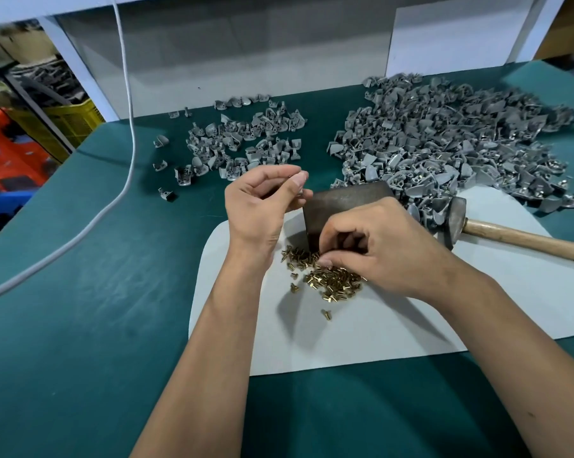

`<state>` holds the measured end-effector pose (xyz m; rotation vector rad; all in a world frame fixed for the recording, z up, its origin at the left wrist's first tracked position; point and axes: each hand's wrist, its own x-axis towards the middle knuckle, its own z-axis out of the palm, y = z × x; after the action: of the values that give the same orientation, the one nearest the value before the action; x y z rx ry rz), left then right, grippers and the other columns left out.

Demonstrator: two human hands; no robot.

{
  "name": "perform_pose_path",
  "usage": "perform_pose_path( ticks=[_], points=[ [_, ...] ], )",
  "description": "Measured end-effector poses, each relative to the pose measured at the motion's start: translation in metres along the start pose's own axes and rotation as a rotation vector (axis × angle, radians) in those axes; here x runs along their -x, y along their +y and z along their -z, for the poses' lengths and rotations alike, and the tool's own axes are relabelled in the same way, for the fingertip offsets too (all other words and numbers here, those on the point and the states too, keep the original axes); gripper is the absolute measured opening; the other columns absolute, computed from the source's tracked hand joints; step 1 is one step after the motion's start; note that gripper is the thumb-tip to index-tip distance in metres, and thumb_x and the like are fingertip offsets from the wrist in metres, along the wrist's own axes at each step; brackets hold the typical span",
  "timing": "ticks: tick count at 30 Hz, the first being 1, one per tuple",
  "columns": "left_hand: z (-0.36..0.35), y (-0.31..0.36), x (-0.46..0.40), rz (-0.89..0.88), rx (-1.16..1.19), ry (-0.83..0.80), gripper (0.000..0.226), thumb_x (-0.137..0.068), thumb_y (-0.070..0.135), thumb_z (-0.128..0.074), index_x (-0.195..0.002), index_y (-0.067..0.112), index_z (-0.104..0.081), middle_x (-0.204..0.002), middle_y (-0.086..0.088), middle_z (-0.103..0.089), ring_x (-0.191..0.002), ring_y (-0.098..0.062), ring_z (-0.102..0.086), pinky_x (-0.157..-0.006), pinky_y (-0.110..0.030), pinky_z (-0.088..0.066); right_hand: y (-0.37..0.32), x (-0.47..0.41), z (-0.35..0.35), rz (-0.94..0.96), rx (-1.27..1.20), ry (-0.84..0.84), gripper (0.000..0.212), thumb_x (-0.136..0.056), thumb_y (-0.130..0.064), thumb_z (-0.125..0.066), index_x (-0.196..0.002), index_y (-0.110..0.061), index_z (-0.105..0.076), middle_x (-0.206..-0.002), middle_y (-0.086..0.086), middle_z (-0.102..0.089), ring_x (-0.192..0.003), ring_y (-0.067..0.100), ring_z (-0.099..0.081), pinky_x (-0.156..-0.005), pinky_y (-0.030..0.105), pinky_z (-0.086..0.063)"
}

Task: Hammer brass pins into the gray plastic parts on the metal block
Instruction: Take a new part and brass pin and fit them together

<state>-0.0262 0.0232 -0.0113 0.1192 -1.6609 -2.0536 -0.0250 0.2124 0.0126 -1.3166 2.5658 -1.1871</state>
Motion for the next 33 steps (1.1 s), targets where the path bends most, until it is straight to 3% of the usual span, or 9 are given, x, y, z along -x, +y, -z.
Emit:
perform_pose_path(
  ticks=[3, 7, 11, 15, 22, 27, 33],
  points=[
    [-0.003, 0.0, 0.0, 0.003, 0.018, -0.013, 0.011, -0.09, -0.004, -0.072, -0.092, 0.006, -0.076, -0.085, -0.015, -0.077, -0.067, -0.024, -0.072, -0.065, -0.026, -0.057, 0.0, 0.0, 0.001, 0.014, -0.001, 0.004, 0.011, -0.083, -0.019, -0.085, -0.08, -0.017, -0.075, -0.071, -0.008, -0.071, -0.068, 0.013, -0.066, -0.064, 0.036, -0.053],
    [-0.002, 0.001, 0.0, 0.063, 0.075, -0.046, 0.02, -0.094, -0.011, -0.061, -0.106, -0.001, -0.073, -0.099, -0.021, -0.075, -0.081, -0.029, -0.074, -0.077, -0.029, -0.06, -0.003, -0.002, 0.003, 0.076, 0.001, 0.118, 0.011, -0.082, -0.023, -0.085, -0.081, -0.017, -0.076, -0.074, -0.009, -0.069, -0.07, 0.013, -0.064, -0.064, 0.032, -0.052],
    [-0.004, 0.004, 0.003, 0.034, 0.064, -0.139, 0.035, -0.089, -0.018, -0.062, -0.118, 0.0, -0.07, -0.107, -0.023, -0.074, -0.087, -0.03, -0.074, -0.085, -0.034, -0.061, 0.001, -0.001, 0.002, -0.035, -0.175, 0.305, 0.006, -0.083, -0.014, -0.083, -0.085, -0.015, -0.078, -0.067, -0.01, -0.069, -0.06, 0.011, -0.066, -0.056, 0.021, -0.05],
    [-0.007, 0.006, 0.007, 0.01, 0.026, -0.203, 0.03, -0.087, -0.015, -0.067, -0.112, 0.0, -0.071, -0.101, -0.02, -0.076, -0.084, -0.026, -0.075, -0.08, -0.032, -0.061, 0.005, 0.0, 0.003, -0.146, -0.375, 0.374, 0.009, -0.087, -0.001, -0.077, -0.091, -0.009, -0.078, -0.067, 0.006, -0.069, -0.051, 0.009, -0.062, -0.047, 0.019, -0.05],
    [-0.009, 0.007, 0.011, -0.03, -0.086, -0.307, 0.025, -0.083, -0.013, -0.074, -0.106, -0.003, -0.074, -0.097, -0.018, -0.077, -0.086, -0.027, -0.074, -0.083, -0.037, -0.063, 0.008, -0.002, 0.005, -0.156, -0.268, 0.434, 0.02, -0.09, 0.003, -0.072, -0.099, -0.013, -0.08, -0.076, -0.003, -0.074, -0.063, 0.011, -0.07, -0.058, 0.021, -0.057],
    [-0.013, 0.008, 0.014, -0.04, -0.152, -0.369, 0.026, -0.081, -0.008, -0.077, -0.103, 0.006, -0.077, -0.095, -0.014, -0.079, -0.085, -0.027, -0.076, -0.084, -0.037, -0.063, 0.009, -0.003, 0.008, -0.115, -0.141, 0.534, 0.035, -0.084, 0.0, -0.076, -0.112, -0.018, -0.066, -0.083, -0.008, -0.073, -0.083, 0.009, -0.073, -0.079, 0.027, -0.06],
    [-0.018, 0.01, 0.017, -0.045, -0.185, -0.372, 0.027, -0.081, -0.009, -0.077, -0.101, 0.009, -0.079, -0.092, -0.012, -0.079, -0.081, -0.023, -0.076, -0.084, -0.037, -0.063, 0.009, -0.004, 0.006, -0.099, -0.139, 0.553, 0.036, -0.083, 0.001, -0.077, -0.11, -0.017, -0.062, -0.081, -0.009, -0.073, -0.084, 0.008, -0.073, -0.078, 0.02, -0.058]
  ],
)
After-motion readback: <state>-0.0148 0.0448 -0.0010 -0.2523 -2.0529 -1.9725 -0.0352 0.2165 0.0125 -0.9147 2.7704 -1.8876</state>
